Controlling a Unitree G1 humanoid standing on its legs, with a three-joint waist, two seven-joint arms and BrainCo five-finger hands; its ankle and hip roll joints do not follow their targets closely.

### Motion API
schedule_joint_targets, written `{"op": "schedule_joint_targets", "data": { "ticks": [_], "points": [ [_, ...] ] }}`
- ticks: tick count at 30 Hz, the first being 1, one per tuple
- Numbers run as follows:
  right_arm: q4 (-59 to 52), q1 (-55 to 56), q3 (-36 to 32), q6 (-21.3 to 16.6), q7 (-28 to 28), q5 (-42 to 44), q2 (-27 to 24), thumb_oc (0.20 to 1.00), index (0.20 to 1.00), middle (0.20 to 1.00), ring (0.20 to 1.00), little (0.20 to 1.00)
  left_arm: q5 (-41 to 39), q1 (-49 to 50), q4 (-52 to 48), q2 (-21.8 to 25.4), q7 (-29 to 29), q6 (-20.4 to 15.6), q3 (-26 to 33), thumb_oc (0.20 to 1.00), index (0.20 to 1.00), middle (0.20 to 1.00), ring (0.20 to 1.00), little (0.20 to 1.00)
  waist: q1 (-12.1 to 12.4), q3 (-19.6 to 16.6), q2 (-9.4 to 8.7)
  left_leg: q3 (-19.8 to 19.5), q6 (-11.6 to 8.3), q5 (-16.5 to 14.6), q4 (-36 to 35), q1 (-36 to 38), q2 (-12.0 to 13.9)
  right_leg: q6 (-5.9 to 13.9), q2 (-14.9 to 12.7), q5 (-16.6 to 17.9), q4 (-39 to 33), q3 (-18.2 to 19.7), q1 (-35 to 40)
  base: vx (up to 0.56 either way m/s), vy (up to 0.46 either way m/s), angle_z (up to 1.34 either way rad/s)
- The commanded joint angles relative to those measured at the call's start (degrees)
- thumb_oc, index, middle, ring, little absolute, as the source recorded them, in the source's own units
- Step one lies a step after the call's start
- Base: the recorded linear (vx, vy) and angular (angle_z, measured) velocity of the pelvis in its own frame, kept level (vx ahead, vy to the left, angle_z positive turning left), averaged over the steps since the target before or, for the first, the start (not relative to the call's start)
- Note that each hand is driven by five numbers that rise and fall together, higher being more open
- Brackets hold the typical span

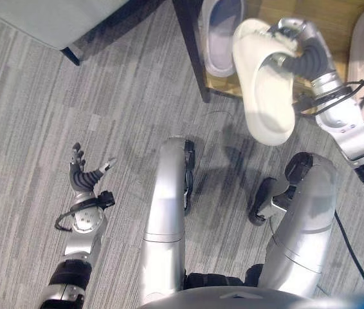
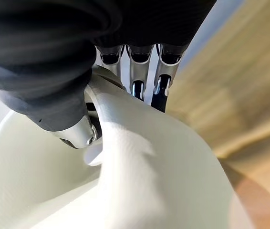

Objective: Arrange the slippers neatly on the shoe rack.

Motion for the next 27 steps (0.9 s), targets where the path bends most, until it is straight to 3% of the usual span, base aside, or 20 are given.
{"op": "schedule_joint_targets", "data": {
  "ticks": [1,3,4,5,7,9,11,13,17,25,26,27],
  "points": [
    [-2.72,-5.78,-1.96,-2.81,-2.02,-1.95,0.59,0.200,0.200,0.200,0.200,0.200,2.98,0.24,0.28,1.57,2.25,-1.10,1.99,1.000,1.000,1.000,1.000,1.000,2.09,-2.50,-2.37,-10.94,-5.33,6.89,-9.18,-2.95,-0.54,2.19,-3.64,3.00,-4.60,3.76,3.39,-0.32,0.127,-0.40],
    [-5.68,0.06,-3.10,-3.65,-2.42,-4.50,5.07,0.200,0.200,0.200,0.200,0.200,3.92,-1.40,-0.59,1.46,2.17,-0.76,1.76,1.000,1.000,1.000,1.000,1.000,0.97,-8.70,-1.79,-10.48,-4.86,13.99,-24.54,-2.95,1.73,2.38,-4.49,7.74,-20.92,-4.47,5.39,-0.29,0.106,-0.35],
    [-5.70,0.11,-3.11,-3.64,-2.42,-4.51,5.07,0.200,0.200,0.200,0.200,0.200,3.92,-1.38,-0.60,1.46,2.17,-0.76,1.74,1.000,1.000,1.000,1.000,1.000,0.99,-8.75,-1.71,-10.56,-4.86,14.05,-24.62,-2.95,1.73,2.35,-4.49,7.80,-21.05,-4.62,5.48,-0.21,0.062,-0.29],
    [-7.39,1.96,-2.84,-4.34,-2.08,-4.74,6.46,0.200,0.200,0.200,0.200,0.200,4.51,-1.75,-0.62,1.02,2.29,-0.74,1.37,1.000,1.000,1.000,1.000,1.000,0.38,-11.05,-1.32,-10.12,-4.46,16.58,-30.26,-2.76,2.83,2.50,-4.61,9.81,-27.38,-7.46,6.58,-0.25,0.025,-0.36],
    [-8.98,7.44,-2.08,-5.57,-0.37,-2.97,10.55,0.200,0.200,0.200,0.200,0.200,5.29,-2.48,1.16,-1.83,2.97,-0.58,-0.19,1.000,1.000,1.000,1.000,1.000,-0.42,-11.52,-1.72,-8.38,-4.14,21.05,-43.27,5.93,4.02,2.80,-3.45,14.51,-40.95,-10.63,15.21,-0.33,-0.009,-0.27],
    [-9.26,9.22,-1.91,-5.71,-0.08,-2.94,11.53,0.200,0.200,0.200,0.200,0.200,6.48,-2.52,2.31,-2.29,3.59,-0.46,-1.00,1.000,1.000,1.000,1.000,1.000,-0.58,-11.17,-1.86,-7.97,-4.18,22.17,-47.40,9.43,4.33,2.97,-3.09,16.01,-45.16,-11.52,18.68,-0.19,-0.034,0.19],
    [-9.99,16.13,-0.17,-7.05,2.26,-1.27,16.68,0.200,0.200,0.200,0.200,0.200,9.98,-1.89,6.83,-4.02,4.05,0.34,-3.70,1.000,1.000,1.000,1.000,1.000,-1.25,-11.36,-2.67,-5.97,-4.64,25.79,-59.42,19.99,5.28,3.82,-2.26,19.88,-57.54,-14.12,28.79,-0.15,-0.048,0.16],
    [-11.62,22.69,0.04,-7.92,4.20,-1.48,18.03,0.200,0.200,0.200,0.200,0.200,13.24,-0.26,11.05,-5.45,3.53,1.20,-5.08,1.000,1.000,1.000,1.000,1.000,-2.26,-12.41,-2.89,-5.23,-5.04,28.69,-69.25,29.07,6.30,4.82,-2.22,22.10,-66.07,-16.42,37.19,0.00,-0.032,-0.04],
    [-12.45,25.57,-0.06,-8.42,4.42,-1.72,18.43,0.200,0.200,0.200,0.200,0.200,14.13,0.42,14.74,-6.64,4.04,1.50,-5.59,1.000,1.000,1.000,1.000,1.000,-3.31,-13.08,-2.73,-4.37,-5.17,32.30,-76.27,34.35,5.81,5.13,-0.79,26.03,-72.74,-18.31,42.14,-0.04,-0.010,0.00],
    [-11.74,31.37,-1.45,-8.87,4.90,-4.02,19.14,0.200,0.200,0.200,0.200,0.200,15.13,5.05,27.22,-11.56,0.27,2.96,-5.66,1.000,1.000,1.000,1.000,1.000,-2.97,-18.90,-1.82,1.02,-5.45,39.16,-102.46,59.97,4.49,8.04,1.57,34.36,-97.36,-24.98,67.06,0.13,0.005,0.00],
    [-11.76,31.41,-1.45,-8.86,4.90,-4.02,19.13,0.200,0.200,0.200,0.200,0.200,15.14,5.07,27.22,-11.57,0.27,2.96,-5.67,1.000,1.000,1.000,1.000,1.000,-2.98,-18.73,-1.78,1.00,-5.46,39.31,-102.80,60.36,4.51,8.04,1.65,34.47,-97.66,-25.09,67.46,0.26,0.005,0.08],
    [-11.11,31.53,-2.28,-8.72,3.88,-6.94,18.01,0.200,0.200,0.200,0.200,0.200,15.73,5.99,29.05,-12.11,-0.61,3.21,-5.19,1.000,1.000,1.000,1.000,1.000,-2.52,-20.99,-1.38,1.86,-5.65,40.71,-108.94,65.61,4.43,8.61,2.38,35.56,-102.60,-26.40,72.35,0.16,0.002,0.05]
  ]
}}
